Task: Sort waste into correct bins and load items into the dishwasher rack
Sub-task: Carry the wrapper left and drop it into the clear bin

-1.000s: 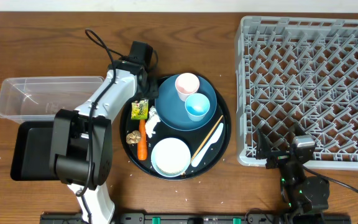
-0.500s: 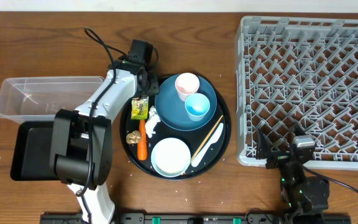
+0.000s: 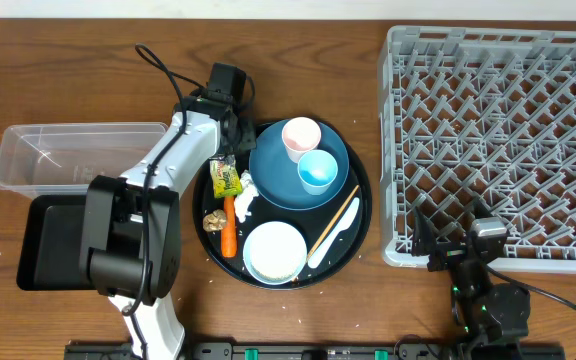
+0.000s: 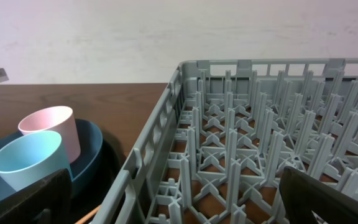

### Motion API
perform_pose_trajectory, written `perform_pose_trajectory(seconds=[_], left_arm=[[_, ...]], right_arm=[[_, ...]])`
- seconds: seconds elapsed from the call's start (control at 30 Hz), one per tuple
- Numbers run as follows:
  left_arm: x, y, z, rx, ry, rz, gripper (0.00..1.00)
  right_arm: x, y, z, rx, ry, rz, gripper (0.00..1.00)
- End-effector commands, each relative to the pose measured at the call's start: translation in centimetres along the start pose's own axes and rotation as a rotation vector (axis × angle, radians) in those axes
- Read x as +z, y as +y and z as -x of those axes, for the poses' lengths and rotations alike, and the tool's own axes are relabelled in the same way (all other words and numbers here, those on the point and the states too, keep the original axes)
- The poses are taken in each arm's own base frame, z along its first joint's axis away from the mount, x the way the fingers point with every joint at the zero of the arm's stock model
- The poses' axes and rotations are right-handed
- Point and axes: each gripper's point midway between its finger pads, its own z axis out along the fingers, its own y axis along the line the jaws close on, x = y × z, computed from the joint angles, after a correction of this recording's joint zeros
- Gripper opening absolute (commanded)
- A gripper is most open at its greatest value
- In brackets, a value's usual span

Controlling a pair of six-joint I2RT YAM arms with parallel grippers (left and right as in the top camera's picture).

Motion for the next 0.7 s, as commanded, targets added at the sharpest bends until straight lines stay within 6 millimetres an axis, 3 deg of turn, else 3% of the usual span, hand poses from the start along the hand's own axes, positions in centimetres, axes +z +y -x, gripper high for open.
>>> perform_pose_trajectory(seconds=[0.0,0.17,0.33,0.47,0.6,0.67], left_arm=[[-3.9,-0.8,2.1,0.007,-0.088,-0.027,0.06],[-11.5,-0.4,4.7,-0.042,-0.271,-0.072,0.06],[-18.5,4.3,6.2,-0.259,-0.425,-0.066,0.06],[-20.7,10.7,6.1,-0.468,-0.457,-0.009,0.07],[-20.5,18.8,4.9,-0.683,-0.433,0.094,0.06],[-20.3,21.6,4.5,-0.764,-0.427,0.11,0.06]], right_arm=[[0.0,-0.3,0.0,0.006,0.0,-0.01,0.99],[0.0,-0.3,0.0,0.006,0.0,-0.01,0.99],[0.0,-0.3,0.0,0.006,0.0,-0.01,0.99],[0.0,-0.3,0.0,0.006,0.0,-0.01,0.99],[0.0,-0.3,0.0,0.006,0.0,-0.01,0.99],[0.0,-0.3,0.0,0.006,0.0,-0.01,0.99]])
